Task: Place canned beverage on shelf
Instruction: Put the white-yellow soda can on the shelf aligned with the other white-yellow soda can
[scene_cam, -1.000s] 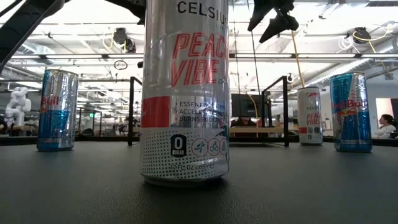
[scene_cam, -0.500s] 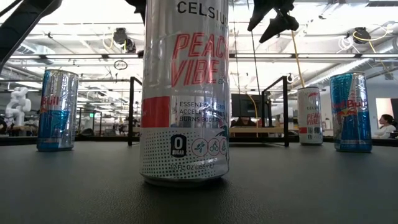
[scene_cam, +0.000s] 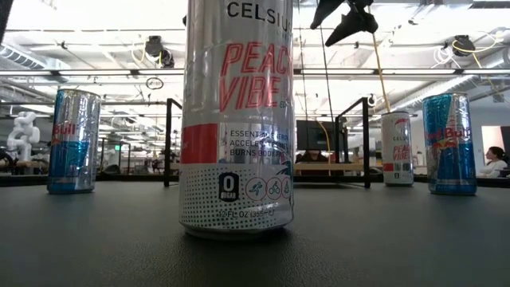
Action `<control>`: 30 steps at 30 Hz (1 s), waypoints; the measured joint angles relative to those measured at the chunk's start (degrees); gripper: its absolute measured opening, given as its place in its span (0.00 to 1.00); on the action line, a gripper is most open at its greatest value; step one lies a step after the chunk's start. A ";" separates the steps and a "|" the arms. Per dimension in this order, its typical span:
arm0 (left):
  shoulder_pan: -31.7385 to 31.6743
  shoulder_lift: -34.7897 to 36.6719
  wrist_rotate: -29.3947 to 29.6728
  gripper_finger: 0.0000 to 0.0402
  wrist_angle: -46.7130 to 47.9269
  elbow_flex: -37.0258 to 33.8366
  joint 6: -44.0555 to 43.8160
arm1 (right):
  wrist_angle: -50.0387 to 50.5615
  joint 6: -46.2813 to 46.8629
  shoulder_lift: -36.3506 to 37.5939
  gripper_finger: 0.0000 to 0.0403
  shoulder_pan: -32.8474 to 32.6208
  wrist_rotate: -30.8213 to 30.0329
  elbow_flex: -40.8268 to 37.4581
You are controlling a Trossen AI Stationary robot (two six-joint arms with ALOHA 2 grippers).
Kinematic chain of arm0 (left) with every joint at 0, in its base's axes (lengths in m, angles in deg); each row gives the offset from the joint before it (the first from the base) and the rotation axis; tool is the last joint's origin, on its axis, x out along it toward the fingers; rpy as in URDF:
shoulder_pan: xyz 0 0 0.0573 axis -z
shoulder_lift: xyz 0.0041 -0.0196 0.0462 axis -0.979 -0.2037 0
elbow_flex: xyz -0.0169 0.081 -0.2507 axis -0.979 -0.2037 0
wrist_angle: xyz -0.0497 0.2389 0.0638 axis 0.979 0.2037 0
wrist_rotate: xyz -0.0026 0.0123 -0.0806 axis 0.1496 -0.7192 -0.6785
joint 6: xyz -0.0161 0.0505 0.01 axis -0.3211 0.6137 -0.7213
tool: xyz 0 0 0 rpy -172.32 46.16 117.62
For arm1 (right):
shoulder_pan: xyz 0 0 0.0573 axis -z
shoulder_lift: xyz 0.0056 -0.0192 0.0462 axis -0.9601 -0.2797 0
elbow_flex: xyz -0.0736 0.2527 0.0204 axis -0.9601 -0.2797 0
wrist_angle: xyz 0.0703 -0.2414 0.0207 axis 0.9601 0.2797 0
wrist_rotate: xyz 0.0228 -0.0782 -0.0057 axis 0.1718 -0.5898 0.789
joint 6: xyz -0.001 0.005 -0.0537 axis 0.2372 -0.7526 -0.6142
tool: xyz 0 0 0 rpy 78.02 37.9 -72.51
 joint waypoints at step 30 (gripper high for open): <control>27.35 12.55 -13.70 0.74 -42.09 -51.62 10.12 | 8.37 29.61 -0.59 0.70 -19.66 -20.04 -0.06</control>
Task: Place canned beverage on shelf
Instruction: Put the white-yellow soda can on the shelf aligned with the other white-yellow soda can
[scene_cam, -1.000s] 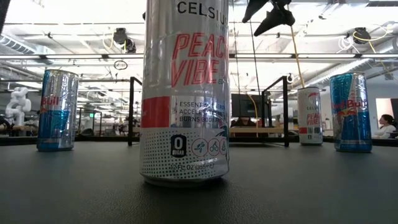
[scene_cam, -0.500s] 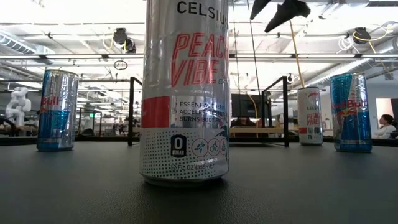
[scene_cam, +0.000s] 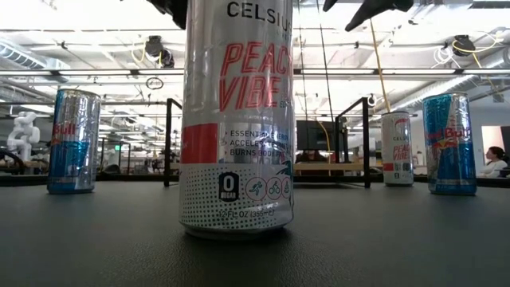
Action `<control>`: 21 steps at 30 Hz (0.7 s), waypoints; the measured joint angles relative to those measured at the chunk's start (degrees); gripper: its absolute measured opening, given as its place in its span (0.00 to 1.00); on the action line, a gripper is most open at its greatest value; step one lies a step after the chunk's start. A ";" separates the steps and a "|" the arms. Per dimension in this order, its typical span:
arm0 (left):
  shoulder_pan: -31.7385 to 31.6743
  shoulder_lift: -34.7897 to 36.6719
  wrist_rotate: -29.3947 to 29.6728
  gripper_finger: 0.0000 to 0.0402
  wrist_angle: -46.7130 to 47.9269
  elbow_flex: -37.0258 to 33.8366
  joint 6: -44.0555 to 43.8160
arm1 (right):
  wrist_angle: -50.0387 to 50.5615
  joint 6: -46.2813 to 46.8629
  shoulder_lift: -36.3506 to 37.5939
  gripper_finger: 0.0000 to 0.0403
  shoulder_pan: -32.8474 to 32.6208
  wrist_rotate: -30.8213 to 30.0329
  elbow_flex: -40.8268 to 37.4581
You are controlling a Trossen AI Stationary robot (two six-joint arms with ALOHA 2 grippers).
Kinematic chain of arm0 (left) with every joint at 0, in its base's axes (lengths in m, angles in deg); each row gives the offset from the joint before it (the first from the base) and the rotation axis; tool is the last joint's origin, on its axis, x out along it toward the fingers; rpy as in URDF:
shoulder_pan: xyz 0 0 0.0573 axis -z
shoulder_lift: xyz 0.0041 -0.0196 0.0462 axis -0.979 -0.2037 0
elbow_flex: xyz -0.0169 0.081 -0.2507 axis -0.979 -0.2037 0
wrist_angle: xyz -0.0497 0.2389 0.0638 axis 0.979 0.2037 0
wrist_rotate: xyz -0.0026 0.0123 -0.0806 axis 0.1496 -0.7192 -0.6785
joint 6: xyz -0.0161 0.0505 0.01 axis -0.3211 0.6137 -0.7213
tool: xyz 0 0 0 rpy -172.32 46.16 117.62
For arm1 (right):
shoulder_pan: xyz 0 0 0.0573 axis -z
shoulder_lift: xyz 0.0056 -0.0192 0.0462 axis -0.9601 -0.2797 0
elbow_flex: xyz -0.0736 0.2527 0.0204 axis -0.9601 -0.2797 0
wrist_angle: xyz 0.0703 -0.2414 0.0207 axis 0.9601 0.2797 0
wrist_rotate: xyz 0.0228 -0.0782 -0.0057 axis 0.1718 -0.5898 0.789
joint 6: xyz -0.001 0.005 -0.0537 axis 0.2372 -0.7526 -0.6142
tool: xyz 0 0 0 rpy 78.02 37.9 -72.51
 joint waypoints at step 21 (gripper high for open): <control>-0.76 -9.44 -0.04 0.74 -1.00 -0.04 3.56 | -0.20 4.34 -3.83 0.70 -2.27 0.46 0.02</control>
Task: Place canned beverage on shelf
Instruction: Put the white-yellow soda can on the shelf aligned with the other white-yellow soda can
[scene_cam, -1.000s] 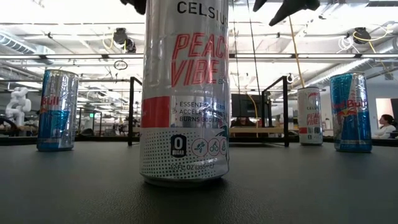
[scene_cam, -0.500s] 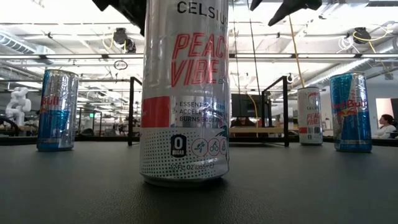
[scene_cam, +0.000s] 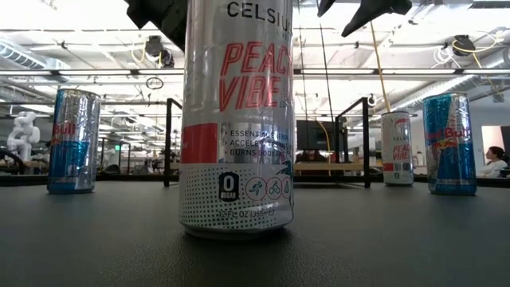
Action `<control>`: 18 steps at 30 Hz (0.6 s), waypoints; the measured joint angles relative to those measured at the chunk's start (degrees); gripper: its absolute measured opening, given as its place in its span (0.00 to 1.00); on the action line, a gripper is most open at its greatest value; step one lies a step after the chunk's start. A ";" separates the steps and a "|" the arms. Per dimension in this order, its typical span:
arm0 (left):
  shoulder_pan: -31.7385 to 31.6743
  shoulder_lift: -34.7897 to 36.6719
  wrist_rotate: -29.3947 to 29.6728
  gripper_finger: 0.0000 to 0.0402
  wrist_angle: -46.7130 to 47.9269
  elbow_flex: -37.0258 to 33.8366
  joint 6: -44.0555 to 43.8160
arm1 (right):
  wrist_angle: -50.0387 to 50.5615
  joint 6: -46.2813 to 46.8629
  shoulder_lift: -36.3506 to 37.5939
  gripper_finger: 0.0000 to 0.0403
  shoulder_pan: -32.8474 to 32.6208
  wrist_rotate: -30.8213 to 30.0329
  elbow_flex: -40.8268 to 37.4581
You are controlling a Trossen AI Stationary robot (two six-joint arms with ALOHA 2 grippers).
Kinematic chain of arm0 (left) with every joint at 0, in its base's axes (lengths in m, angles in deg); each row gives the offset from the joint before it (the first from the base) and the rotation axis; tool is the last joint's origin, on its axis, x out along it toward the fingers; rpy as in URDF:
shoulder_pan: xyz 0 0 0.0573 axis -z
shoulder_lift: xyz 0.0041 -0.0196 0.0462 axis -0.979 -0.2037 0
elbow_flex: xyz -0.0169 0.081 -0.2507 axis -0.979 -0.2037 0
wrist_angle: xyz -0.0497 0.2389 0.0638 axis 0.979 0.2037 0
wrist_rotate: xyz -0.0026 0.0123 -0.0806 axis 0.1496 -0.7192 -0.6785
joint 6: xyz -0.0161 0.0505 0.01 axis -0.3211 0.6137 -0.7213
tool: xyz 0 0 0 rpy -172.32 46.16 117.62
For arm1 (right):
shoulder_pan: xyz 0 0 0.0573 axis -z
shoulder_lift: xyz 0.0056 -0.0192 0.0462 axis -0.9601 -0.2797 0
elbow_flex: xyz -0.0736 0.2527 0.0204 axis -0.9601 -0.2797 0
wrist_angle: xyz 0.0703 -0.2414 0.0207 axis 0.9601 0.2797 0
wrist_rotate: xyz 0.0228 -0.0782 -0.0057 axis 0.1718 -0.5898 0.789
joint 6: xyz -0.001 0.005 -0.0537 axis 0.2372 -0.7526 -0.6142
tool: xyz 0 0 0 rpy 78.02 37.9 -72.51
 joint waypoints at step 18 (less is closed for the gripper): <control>0.15 -0.72 1.64 0.69 -2.61 0.03 -8.51 | 0.20 0.74 0.00 0.70 0.02 -0.26 0.00</control>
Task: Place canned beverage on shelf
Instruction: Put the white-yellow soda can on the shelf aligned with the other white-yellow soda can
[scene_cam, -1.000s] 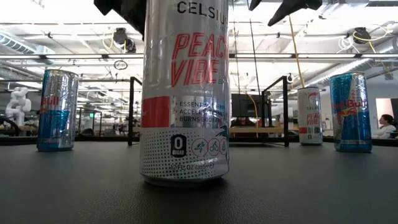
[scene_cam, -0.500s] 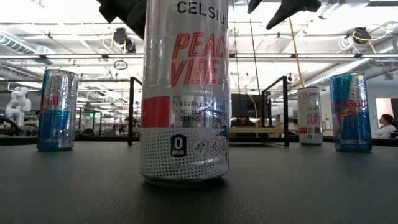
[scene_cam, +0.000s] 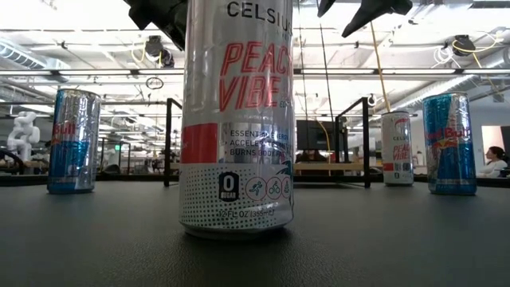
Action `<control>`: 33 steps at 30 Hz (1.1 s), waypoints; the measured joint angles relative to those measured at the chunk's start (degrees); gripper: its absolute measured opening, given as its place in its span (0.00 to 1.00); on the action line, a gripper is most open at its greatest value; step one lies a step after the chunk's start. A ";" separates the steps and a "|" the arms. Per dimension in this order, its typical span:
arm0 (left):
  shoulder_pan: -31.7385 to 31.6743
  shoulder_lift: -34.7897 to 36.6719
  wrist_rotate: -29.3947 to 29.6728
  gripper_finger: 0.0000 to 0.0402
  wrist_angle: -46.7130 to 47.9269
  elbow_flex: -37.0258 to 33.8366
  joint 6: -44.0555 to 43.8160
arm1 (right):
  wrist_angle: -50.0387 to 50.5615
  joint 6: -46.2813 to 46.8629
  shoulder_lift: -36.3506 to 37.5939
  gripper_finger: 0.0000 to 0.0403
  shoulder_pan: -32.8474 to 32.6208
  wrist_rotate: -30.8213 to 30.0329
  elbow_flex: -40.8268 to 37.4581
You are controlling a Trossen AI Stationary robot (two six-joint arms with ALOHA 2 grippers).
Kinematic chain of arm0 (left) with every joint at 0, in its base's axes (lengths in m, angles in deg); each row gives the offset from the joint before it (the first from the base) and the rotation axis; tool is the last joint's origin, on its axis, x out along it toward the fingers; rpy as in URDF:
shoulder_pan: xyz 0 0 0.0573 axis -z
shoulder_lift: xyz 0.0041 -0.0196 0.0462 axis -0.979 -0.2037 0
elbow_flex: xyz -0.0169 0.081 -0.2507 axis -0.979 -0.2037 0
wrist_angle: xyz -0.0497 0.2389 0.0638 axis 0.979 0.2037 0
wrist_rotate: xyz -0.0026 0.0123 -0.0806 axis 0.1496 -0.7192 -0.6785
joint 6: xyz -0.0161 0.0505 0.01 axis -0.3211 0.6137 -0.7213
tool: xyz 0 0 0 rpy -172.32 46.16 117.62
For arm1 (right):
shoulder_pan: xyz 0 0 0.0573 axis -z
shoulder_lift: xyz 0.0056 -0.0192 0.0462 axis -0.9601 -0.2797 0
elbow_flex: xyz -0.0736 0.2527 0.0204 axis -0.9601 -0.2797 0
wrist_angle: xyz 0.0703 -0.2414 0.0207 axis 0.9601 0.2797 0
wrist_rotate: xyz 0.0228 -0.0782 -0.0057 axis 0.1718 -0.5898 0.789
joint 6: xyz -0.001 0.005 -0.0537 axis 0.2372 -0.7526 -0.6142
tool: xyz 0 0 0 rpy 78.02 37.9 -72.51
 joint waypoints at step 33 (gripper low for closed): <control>-31.90 9.09 -0.46 0.61 20.38 9.07 9.16 | 1.18 -10.34 1.38 0.70 7.58 -1.08 0.02</control>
